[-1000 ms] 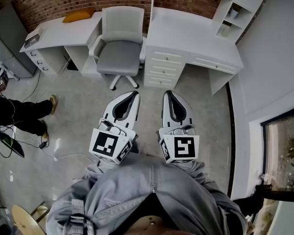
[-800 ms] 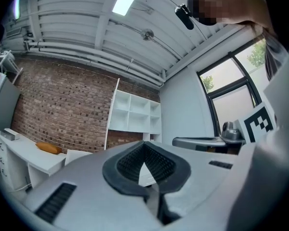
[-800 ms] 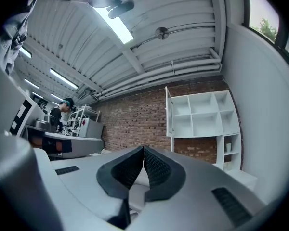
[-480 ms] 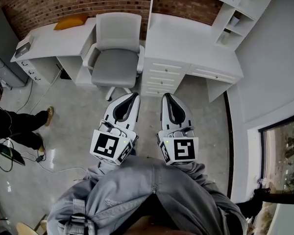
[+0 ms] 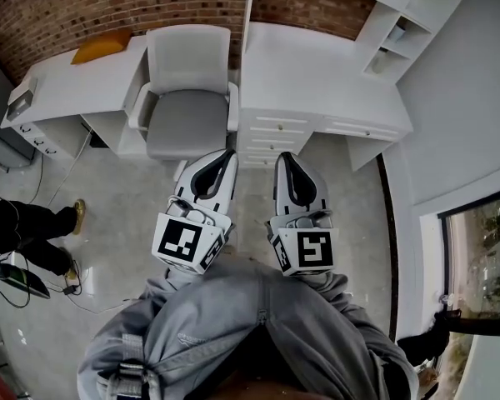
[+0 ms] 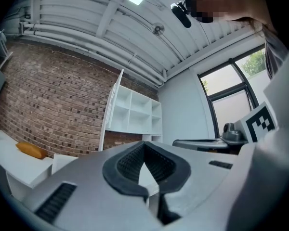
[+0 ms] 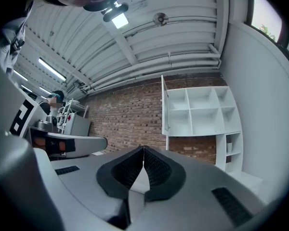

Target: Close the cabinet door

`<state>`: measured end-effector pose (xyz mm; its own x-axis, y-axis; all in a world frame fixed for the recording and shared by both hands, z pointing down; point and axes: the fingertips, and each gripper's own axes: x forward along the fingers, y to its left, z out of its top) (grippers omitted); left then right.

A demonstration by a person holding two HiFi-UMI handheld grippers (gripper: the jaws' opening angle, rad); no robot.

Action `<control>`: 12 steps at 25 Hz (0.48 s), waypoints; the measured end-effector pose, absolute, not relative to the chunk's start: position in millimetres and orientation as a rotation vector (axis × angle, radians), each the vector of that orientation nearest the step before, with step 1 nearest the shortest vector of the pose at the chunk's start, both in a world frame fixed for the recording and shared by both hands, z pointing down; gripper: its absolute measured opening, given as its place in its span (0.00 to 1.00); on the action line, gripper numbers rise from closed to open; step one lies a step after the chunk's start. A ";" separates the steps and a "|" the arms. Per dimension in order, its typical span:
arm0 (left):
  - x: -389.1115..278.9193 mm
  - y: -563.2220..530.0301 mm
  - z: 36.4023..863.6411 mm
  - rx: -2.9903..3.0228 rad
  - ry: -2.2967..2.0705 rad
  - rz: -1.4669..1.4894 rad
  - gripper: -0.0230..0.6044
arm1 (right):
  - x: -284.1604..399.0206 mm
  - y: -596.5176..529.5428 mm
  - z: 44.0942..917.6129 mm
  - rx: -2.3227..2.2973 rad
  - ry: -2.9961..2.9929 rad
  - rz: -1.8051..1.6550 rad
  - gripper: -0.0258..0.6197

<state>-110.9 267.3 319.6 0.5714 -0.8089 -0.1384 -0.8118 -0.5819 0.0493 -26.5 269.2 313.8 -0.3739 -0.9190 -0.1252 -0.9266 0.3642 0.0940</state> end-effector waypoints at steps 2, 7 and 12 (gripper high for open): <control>-111.3 256.3 319.9 -2.780 1.405 0.225 0.04 | -27.2 259.5 315.1 -1.749 2.537 0.220 0.08; -110.6 234.0 324.1 -2.812 1.359 0.222 0.04 | -26.5 241.1 320.3 -1.798 2.515 0.215 0.08; -107.5 224.6 331.6 -2.840 1.334 0.201 0.04 | -24.6 228.3 326.9 -1.815 2.502 0.178 0.08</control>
<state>-107.5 224.6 331.6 0.6318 -0.7666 -0.1145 -0.7663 -0.6400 0.0560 -24.6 228.3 326.9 -0.3121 -0.9443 -0.1042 -0.9495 0.3065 0.0665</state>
